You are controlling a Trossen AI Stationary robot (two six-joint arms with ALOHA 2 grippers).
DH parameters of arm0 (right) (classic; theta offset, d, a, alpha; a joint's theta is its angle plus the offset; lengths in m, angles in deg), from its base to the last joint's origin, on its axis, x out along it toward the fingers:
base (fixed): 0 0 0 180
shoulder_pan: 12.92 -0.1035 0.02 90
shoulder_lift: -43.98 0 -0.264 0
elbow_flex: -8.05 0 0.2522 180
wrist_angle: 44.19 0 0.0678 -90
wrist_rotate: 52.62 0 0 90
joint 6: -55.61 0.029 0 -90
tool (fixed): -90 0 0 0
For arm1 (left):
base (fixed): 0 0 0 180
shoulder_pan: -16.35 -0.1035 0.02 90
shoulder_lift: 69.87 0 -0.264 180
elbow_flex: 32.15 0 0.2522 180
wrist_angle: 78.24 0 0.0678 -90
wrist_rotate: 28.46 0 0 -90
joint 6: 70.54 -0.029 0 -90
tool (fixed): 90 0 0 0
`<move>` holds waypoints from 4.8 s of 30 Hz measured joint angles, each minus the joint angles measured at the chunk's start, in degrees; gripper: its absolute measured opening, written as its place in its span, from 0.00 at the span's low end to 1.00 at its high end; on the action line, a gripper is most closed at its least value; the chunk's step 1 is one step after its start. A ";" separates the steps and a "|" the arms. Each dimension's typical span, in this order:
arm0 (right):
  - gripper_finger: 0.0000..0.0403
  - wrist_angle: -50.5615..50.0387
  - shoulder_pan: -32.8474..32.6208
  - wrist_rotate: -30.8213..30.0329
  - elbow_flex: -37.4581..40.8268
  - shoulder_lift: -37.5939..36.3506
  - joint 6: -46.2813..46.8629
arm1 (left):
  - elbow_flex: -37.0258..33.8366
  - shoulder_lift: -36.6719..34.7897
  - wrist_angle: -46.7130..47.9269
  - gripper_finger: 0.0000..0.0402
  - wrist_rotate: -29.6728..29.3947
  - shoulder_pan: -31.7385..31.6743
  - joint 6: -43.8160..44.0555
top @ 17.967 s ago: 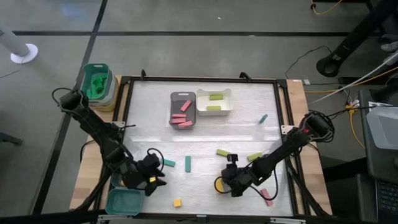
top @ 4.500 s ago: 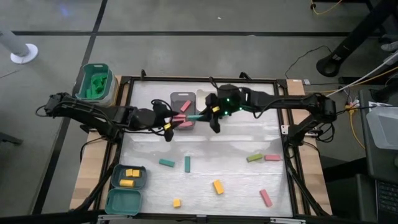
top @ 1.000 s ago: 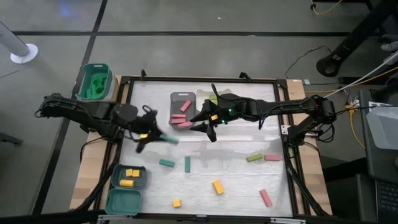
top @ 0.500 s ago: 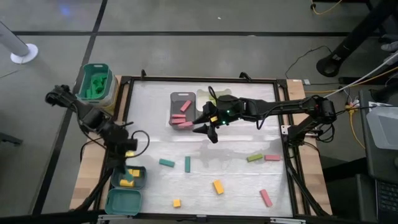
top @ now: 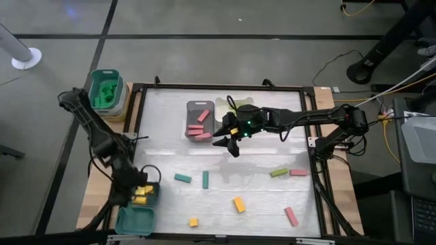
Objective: Sort blocks
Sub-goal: Put the light blue block into the light blue bin, then put the yellow block into the blue bin
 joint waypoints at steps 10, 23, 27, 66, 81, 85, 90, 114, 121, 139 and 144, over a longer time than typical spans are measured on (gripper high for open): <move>0.49 -0.46 0.00 -1.55 0.02 0.00 -0.04 | 0.00 12.24 -4.15 0.24 -0.10 3.14 -1.91; 0.49 -0.46 -0.02 -1.68 0.02 0.00 -0.04 | 0.00 15.46 -3.68 0.31 0.07 1.50 -10.14; 0.49 -0.46 -0.01 -1.68 0.02 0.00 -0.04 | 0.00 14.49 -3.60 0.31 -0.12 -0.69 -14.60; 0.49 -0.48 -0.02 -1.68 0.02 0.00 -0.02 | 0.00 29.60 -8.34 0.32 -29.94 -23.87 -57.47; 0.49 -0.83 0.00 -1.67 0.02 0.00 -0.02 | 0.35 38.63 -8.18 0.32 -29.89 -23.85 -62.44; 0.49 -0.84 0.00 -1.68 0.02 0.00 -0.02 | 0.18 38.21 -8.14 0.26 -29.59 -23.85 -61.96; 0.49 -0.81 -0.02 -1.68 0.02 0.00 -0.02 | -0.13 35.21 -8.08 0.20 -28.38 -24.25 -62.38; 0.49 -8.42 -11.26 -1.51 0.02 0.00 4.53 | -0.04 8.93 -7.49 0.22 4.78 -5.87 -30.13; 0.49 -11.14 -19.41 -3.75 0.02 0.00 4.39 | -0.02 12.65 -8.53 0.23 -1.41 3.44 -24.34; 0.49 -11.81 -26.99 -18.04 0.02 0.02 29.41 | -0.04 23.17 -8.40 0.39 -3.60 7.88 -13.60; 0.49 -15.02 -27.98 -18.03 -0.02 0.90 48.88 | -0.04 23.17 -8.40 0.41 -3.60 7.88 -14.14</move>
